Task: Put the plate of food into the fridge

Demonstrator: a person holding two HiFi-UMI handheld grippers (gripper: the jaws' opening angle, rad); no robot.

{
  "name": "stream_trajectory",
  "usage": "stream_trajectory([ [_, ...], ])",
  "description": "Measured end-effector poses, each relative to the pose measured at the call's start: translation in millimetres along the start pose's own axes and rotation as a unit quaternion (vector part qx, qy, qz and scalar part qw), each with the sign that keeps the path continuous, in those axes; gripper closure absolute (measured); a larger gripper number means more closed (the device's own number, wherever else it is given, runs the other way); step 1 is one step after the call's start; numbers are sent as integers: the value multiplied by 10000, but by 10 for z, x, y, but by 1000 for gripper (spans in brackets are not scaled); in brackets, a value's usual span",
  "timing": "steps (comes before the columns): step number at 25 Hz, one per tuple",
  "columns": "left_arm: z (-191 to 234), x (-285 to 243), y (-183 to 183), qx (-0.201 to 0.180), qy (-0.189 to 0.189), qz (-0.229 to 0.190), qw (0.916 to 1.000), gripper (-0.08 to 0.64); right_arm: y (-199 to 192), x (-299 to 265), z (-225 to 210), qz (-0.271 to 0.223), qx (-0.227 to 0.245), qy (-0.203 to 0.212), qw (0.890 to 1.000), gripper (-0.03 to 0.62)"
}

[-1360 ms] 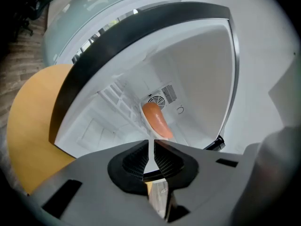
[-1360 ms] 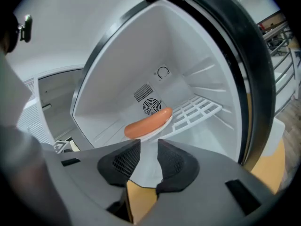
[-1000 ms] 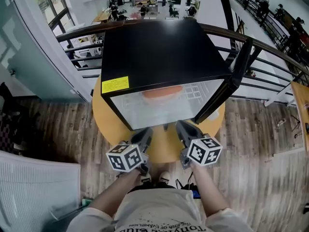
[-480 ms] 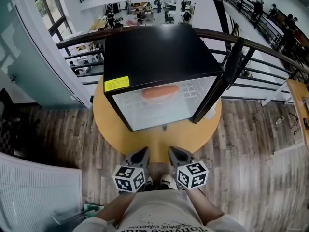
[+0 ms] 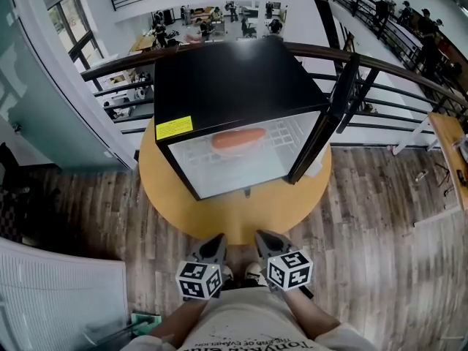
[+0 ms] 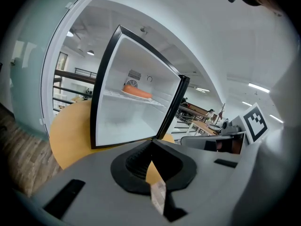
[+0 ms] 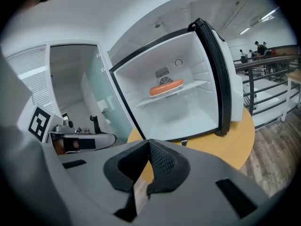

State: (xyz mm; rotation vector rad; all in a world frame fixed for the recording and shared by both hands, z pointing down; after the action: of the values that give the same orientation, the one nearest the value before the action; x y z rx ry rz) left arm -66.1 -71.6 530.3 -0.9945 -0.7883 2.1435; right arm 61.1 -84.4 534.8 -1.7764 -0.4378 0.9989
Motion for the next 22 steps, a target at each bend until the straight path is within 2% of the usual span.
stream_trajectory([
  [22,-39,-4,15,-65,-96,26,9999,537,-27,21,32,26,-67,-72,9999,568],
])
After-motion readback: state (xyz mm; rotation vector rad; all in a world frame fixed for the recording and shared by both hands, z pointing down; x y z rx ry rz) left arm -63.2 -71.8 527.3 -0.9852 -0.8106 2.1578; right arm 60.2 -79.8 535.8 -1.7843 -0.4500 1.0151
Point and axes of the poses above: the fingertips, and each gripper's own axes: x backward along the fingers, z to its left, y out of its top, the point moved 3 cm from there along x, backward along the fingers, and after that the axes turned 13 degrees about x, right-handed, at the moved point
